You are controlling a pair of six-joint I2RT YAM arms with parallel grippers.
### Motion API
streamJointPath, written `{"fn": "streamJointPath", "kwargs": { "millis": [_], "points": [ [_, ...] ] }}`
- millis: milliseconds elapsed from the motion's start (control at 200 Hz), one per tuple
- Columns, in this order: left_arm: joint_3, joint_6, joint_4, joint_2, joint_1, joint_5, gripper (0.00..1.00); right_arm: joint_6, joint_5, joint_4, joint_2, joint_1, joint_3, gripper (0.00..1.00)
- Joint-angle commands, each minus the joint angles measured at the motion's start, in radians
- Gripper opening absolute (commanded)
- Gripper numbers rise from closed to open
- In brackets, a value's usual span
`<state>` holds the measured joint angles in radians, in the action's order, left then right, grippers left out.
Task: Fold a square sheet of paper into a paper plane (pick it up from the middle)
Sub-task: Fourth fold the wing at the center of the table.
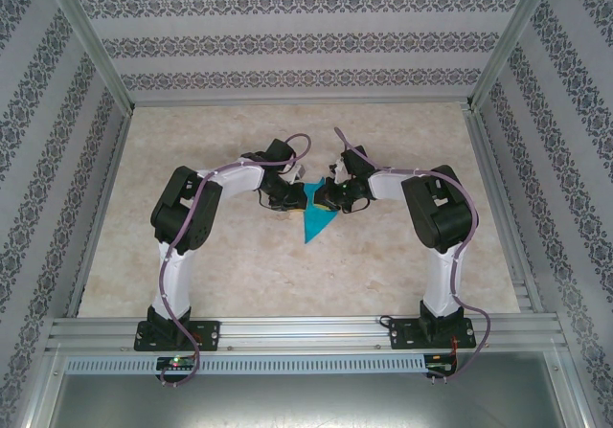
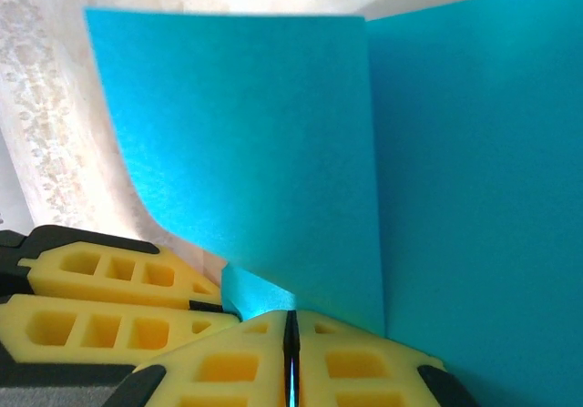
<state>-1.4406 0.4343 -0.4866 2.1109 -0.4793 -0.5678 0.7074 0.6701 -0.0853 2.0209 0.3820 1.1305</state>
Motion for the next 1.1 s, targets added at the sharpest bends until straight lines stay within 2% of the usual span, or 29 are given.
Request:
{"fn": "streamJointPath", "kwargs": {
  "millis": [0,85,225,445,669,1094],
  "points": [
    [-0.012,0.009,-0.012,-0.042,-0.031,0.054,0.19,-0.025,-0.081,-0.073,0.041,-0.003,-0.006,0.11],
    [0.001,0.015,-0.016,-0.084,-0.039,0.074,0.24,-0.023,-0.077,-0.071,0.042,-0.003,-0.006,0.11],
    [0.058,0.044,0.021,-0.152,-0.067,0.086,0.24,-0.019,-0.067,-0.065,0.042,-0.001,-0.008,0.11],
    [0.153,0.097,0.095,-0.202,-0.135,0.085,0.18,-0.009,-0.051,-0.048,0.039,-0.002,-0.019,0.11],
    [0.211,0.122,0.177,-0.176,-0.161,0.053,0.12,-0.008,-0.04,-0.037,0.032,-0.002,-0.029,0.11],
    [0.244,0.089,0.154,-0.157,-0.165,0.08,0.1,-0.023,-0.049,-0.054,0.027,-0.005,-0.035,0.11]
  ]
}}
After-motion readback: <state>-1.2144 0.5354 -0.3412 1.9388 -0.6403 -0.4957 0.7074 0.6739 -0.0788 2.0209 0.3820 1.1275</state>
